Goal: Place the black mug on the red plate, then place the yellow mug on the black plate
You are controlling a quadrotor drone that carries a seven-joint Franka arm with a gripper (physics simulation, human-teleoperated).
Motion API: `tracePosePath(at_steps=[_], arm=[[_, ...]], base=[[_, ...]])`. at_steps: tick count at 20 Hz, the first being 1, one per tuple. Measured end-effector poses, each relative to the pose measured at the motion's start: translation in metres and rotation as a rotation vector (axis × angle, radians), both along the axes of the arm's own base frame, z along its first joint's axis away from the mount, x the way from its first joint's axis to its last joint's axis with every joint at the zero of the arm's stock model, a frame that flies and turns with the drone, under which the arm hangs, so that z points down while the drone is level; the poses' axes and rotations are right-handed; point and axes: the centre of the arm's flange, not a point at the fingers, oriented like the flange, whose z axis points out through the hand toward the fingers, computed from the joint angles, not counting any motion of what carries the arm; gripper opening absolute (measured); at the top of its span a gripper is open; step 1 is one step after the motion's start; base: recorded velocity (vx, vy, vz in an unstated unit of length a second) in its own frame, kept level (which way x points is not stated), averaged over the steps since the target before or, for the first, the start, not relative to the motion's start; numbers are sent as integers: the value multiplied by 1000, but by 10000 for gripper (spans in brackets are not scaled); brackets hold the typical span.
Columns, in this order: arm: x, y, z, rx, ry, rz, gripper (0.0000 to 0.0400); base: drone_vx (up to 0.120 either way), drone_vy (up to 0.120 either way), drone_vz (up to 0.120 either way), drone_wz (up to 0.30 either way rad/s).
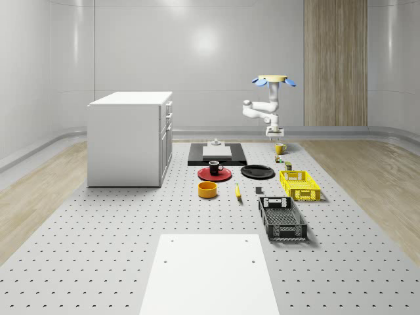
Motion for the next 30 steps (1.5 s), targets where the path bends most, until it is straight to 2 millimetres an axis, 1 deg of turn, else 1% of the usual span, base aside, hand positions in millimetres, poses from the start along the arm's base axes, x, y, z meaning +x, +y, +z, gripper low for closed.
tracePosePath(at_steps=[3,5,13,20,24,30], arm=[[0,0,1,0,0,0,400],[0,0,6,0,0,0,400],[0,0,36,0,0,0,400],[0,0,54,0,0,0,400],[0,0,60,0,0,0,400],[0,4,63,0,0,0,400]], base=[[0,27,0,0],[0,0,0,0],[0,0,0,0],[0,0,0,0],[0,0,0,0],[0,0,0,0]])
